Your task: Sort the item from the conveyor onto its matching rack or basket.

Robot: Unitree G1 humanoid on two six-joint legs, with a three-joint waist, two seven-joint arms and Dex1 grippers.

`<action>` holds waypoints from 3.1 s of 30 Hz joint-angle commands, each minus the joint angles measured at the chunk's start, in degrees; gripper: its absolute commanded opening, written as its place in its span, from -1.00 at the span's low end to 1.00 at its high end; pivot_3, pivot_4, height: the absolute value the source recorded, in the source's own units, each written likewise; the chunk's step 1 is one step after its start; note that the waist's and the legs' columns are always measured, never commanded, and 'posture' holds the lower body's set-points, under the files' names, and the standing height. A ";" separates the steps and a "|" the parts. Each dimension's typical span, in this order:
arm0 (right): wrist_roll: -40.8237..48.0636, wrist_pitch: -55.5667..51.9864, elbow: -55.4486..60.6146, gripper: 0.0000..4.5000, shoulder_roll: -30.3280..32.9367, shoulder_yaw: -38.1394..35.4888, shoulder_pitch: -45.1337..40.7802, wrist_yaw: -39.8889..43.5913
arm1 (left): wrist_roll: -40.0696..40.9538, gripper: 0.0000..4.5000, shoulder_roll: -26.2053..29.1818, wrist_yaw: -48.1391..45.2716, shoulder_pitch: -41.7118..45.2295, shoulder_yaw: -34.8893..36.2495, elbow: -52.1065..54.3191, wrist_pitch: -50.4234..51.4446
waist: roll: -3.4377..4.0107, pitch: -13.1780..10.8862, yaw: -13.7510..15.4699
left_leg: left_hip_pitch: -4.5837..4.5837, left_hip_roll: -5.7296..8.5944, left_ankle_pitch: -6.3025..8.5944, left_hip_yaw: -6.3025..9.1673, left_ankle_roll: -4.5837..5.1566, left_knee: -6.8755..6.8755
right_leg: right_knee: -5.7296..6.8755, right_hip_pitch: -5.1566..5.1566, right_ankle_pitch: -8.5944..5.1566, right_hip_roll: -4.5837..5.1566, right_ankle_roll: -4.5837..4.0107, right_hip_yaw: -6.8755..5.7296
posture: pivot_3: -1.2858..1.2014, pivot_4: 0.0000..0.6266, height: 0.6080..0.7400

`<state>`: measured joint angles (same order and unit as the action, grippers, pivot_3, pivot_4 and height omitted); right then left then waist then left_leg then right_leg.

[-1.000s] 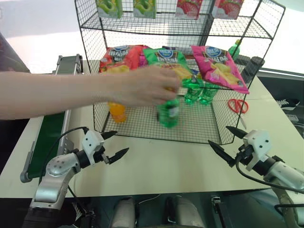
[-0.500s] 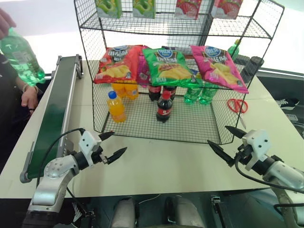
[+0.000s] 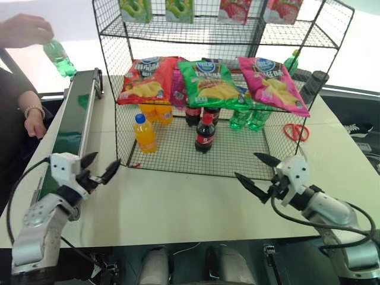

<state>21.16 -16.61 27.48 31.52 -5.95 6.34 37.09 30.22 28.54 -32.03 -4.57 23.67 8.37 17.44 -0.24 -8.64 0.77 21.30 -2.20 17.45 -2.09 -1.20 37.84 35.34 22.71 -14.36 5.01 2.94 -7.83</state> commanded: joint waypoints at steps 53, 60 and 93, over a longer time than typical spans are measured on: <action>-0.21 -5.34 3.09 0.97 -7.96 15.97 -6.99 0.32 | -6.50 1.00 -4.27 17.53 7.45 9.76 -16.95 -14.83 | -0.37 0.22 -0.02 | 0.04 -0.02 0.00 0.01 -0.01 0.04 | 0.04 0.02 0.02 0.05 -0.02 -0.06 | 0.03 -0.52 0.93; 0.16 -5.08 2.88 0.97 -8.12 16.13 -6.96 0.67 | -6.43 1.00 -4.82 17.15 6.50 9.68 -17.20 -15.97 | -0.37 0.22 -0.03 | 0.04 -0.03 0.00 0.01 -0.01 0.04 | 0.04 0.03 0.02 0.06 -0.02 -0.06 | 0.03 -0.52 0.93; 0.59 -5.21 2.75 0.97 -8.12 16.59 -7.31 1.60 | -6.37 1.00 -5.70 17.68 5.10 9.55 -17.27 -17.08 | -0.35 0.20 -0.03 | 0.06 -0.08 0.01 0.01 -0.01 0.04 | -0.01 0.05 0.01 0.13 -0.02 -0.08 | 0.03 -0.52 0.93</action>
<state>21.08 -22.60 28.15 23.53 10.83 -0.45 38.63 23.77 22.46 -14.50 0.38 32.36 -9.53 1.66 -0.59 -8.44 0.75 21.37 -2.28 17.46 -2.07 -1.21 37.88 35.33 22.76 -14.35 5.14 2.92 -7.91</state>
